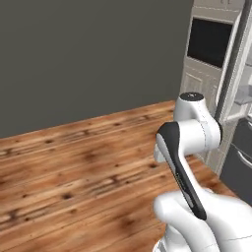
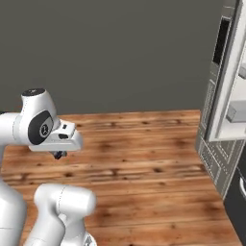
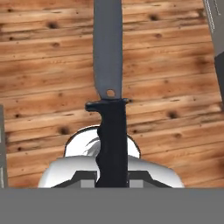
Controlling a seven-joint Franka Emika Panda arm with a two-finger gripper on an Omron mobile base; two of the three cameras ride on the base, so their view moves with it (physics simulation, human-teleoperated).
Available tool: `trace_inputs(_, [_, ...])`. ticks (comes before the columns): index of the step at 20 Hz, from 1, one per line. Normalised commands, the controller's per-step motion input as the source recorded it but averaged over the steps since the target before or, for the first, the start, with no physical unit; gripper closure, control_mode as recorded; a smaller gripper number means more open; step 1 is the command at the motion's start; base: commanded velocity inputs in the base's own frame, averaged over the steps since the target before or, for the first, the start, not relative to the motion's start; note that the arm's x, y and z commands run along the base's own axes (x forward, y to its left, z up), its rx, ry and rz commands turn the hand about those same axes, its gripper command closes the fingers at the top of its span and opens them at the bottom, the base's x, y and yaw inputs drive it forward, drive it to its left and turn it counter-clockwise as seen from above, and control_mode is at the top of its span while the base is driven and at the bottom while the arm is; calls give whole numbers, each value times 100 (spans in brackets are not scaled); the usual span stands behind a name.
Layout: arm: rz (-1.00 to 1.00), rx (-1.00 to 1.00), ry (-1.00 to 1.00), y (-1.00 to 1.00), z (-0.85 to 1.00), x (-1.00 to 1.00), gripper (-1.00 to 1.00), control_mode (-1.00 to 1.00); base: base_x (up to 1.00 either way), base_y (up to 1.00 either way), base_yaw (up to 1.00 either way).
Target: Retrieve the butter from the fridge and place it on a plate on the dining table. Then retrieve the butter knife by the fridge and place it near the plate.
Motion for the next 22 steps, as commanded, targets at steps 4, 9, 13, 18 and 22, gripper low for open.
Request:
trace_inputs(4, [0,0,0,0,0,0,100,100,100,26,8])
trace_inputs(9, [0,0,0,0,0,0,100,100,100,32,13])
trace_inputs(13, [0,0,0,0,0,0,100,100,100,63,13])
trace_inputs(18, [0,0,0,0,0,0,100,100,94,52,35])
trace_inputs(22, [0,0,0,0,0,0,100,100,73,46,53])
